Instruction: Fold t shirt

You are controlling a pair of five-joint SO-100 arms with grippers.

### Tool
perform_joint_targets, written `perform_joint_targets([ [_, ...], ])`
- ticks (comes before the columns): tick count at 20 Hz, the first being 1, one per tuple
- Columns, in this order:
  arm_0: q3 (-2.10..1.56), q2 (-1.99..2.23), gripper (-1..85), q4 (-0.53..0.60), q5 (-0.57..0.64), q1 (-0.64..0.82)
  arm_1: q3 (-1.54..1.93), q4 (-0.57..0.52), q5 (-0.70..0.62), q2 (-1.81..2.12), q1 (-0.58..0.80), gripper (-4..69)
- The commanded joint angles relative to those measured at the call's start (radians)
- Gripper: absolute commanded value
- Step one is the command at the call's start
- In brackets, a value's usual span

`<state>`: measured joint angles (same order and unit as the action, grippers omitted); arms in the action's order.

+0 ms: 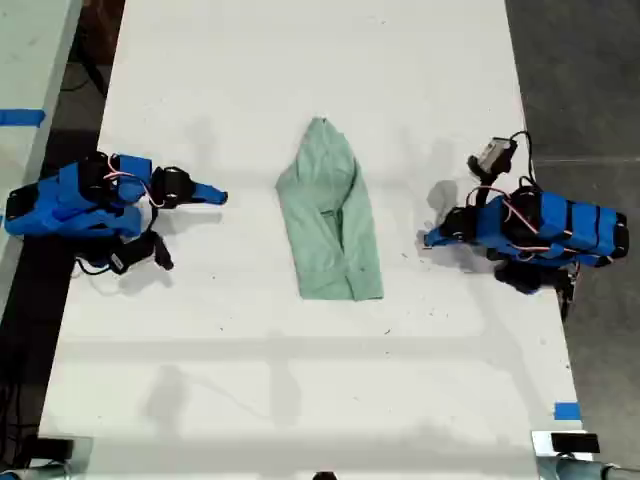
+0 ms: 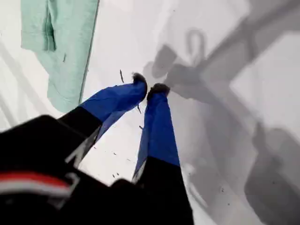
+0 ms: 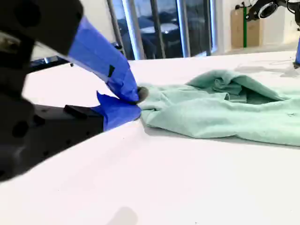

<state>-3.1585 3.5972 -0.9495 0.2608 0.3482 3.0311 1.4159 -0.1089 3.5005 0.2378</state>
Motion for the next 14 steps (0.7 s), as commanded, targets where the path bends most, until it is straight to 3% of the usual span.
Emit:
perform_joint_targets([
  [1,0.049,0.009,-0.1,-0.021,-0.250,0.005,-0.101,0.081,0.089,0.012,-0.034,-1.9],
  [12,0.026,0.009,-0.1,-0.014,-0.252,0.017,-0.097,0.103,0.063,0.012,-0.017,-1.9],
  [14,0.054,0.000,-0.4,-0.037,-0.225,0.029,-0.098,0.083,0.166,0.009,-0.032,-1.9],
])
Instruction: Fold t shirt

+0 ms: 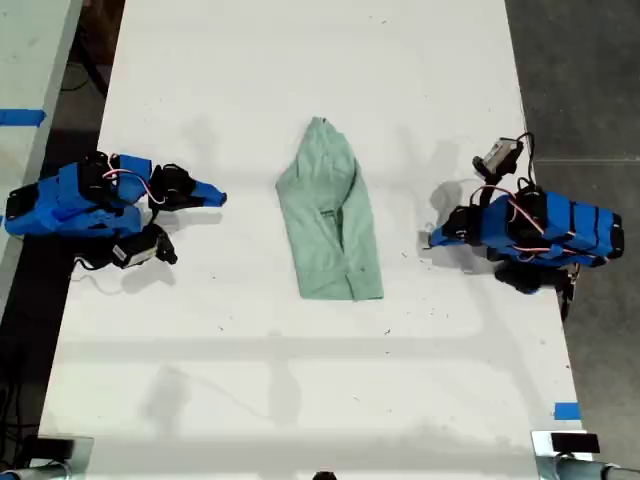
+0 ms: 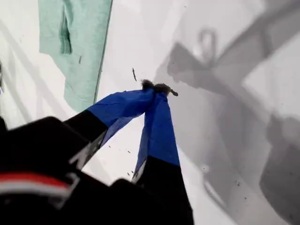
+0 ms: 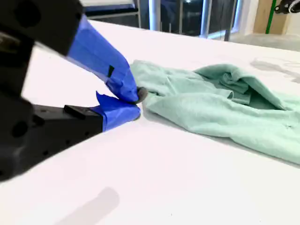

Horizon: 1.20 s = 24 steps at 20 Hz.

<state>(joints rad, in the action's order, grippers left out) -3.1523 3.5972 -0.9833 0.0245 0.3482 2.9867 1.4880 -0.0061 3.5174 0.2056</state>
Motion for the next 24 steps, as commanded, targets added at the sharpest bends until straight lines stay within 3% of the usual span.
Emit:
perform_joint_targets([
  [1,0.080,-0.098,-0.4,0.055,0.046,0.037,-0.058,0.012,0.060,-0.020,0.020,-2.0],
  [3,0.318,-0.603,-0.4,0.183,0.015,-0.034,-0.163,-0.017,0.054,-0.143,0.012,-2.1],
  [5,0.629,-1.049,-0.3,0.196,-0.084,-0.144,-0.337,-0.123,0.046,-0.400,-0.072,-2.1],
  [7,0.914,-1.327,0.7,0.141,-0.138,-0.227,-0.448,-0.301,0.061,-0.618,-0.176,-2.1],
  [11,1.296,-1.697,12.6,-0.006,-0.236,-0.351,-0.664,-0.334,0.123,-1.002,-0.268,0.8],
  [16,1.488,-1.974,17.3,0.000,-0.261,-0.430,-0.646,-0.499,0.181,-1.167,-0.279,13.7],
  [18,1.566,-2.079,19.2,0.000,-0.261,-0.443,-0.690,-0.518,0.161,-1.275,-0.276,14.0],
  [24,1.749,-2.273,20.9,-0.026,-0.284,-0.380,-0.974,-0.443,0.107,-1.658,-0.284,13.8],
])
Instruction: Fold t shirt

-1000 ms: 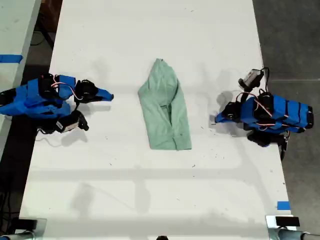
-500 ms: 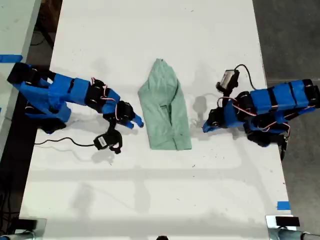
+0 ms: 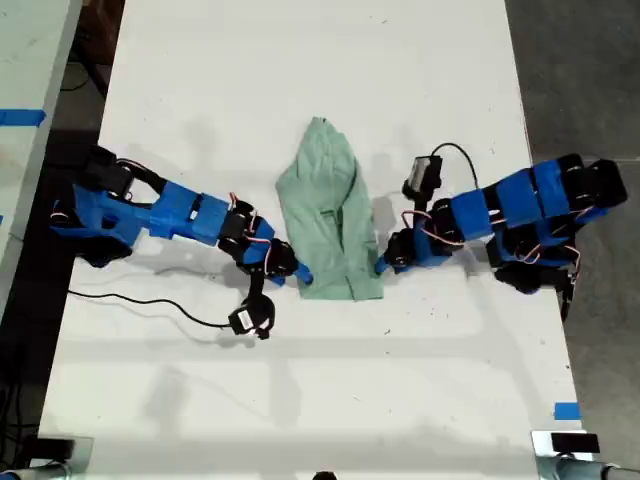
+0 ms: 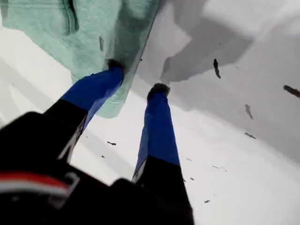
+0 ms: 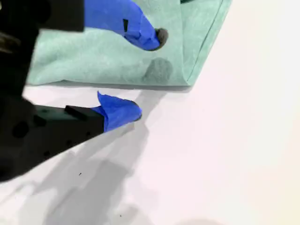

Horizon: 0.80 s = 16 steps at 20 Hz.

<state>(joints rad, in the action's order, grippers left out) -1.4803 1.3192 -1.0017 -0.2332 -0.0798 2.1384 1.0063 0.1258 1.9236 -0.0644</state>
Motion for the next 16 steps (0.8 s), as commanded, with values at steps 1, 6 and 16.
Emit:
perform_joint_targets([
  [1,0.100,-0.011,21.0,-0.009,-0.035,0.052,-0.184,0.067,-0.031,-0.117,-0.017,13.8],
  [6,0.316,-0.190,18.5,-0.094,-0.051,0.066,-0.379,0.170,-0.048,-0.272,-0.021,13.9],
  [16,0.471,-0.314,-0.3,-0.166,0.028,0.064,-0.643,0.411,0.014,-0.325,-0.055,18.1],
])
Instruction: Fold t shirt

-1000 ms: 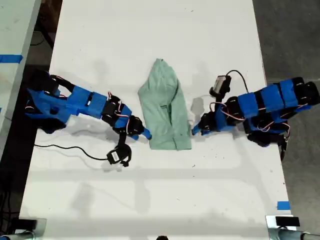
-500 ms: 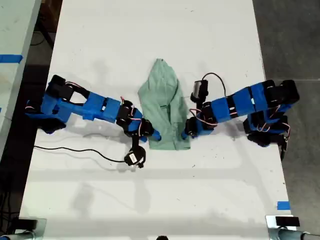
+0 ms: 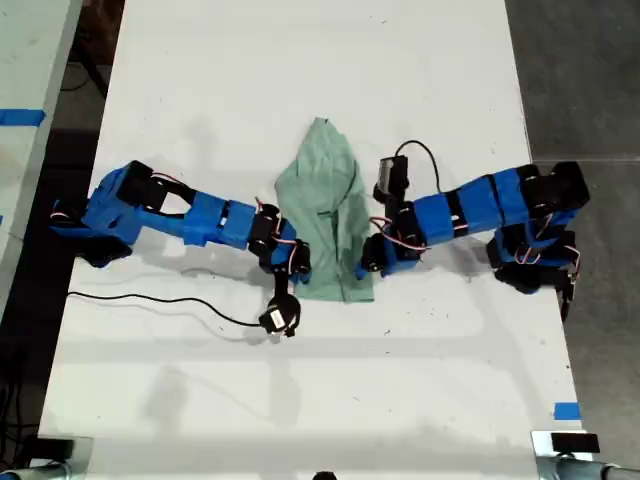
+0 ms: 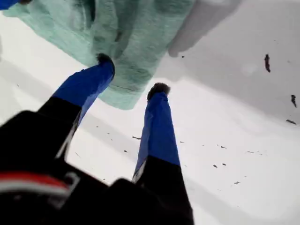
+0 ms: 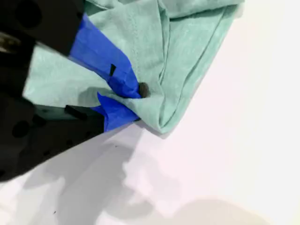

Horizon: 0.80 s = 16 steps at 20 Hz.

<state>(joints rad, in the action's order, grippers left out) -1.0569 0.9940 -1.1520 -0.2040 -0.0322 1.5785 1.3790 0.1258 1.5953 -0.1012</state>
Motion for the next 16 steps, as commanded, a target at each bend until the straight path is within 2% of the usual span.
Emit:
perform_joint_targets([
  [1,0.048,0.012,-0.3,-0.015,-0.002,0.017,-0.104,0.038,0.005,-0.029,-0.018,18.3],
  [4,0.048,0.014,-0.3,-0.017,0.003,0.018,-0.195,0.037,-0.034,-0.210,-0.014,18.8],
  [5,0.048,0.017,-0.3,-0.023,0.003,0.017,-0.222,0.041,-0.032,-0.272,-0.012,2.6],
  [6,0.048,0.020,-0.3,-0.034,0.005,0.015,-0.241,0.044,-0.021,-0.322,-0.011,0.1],
  [9,0.048,0.025,-0.3,-0.060,0.006,0.003,-0.362,0.069,-0.023,-0.431,-0.017,0.2],
  [12,0.038,0.035,-0.3,-0.138,-0.006,-0.015,-0.491,0.084,-0.034,-0.499,-0.023,0.2],
  [16,0.025,0.095,-0.3,-0.138,-0.069,-0.067,-0.581,0.143,-0.023,-0.511,-0.035,0.2],
])
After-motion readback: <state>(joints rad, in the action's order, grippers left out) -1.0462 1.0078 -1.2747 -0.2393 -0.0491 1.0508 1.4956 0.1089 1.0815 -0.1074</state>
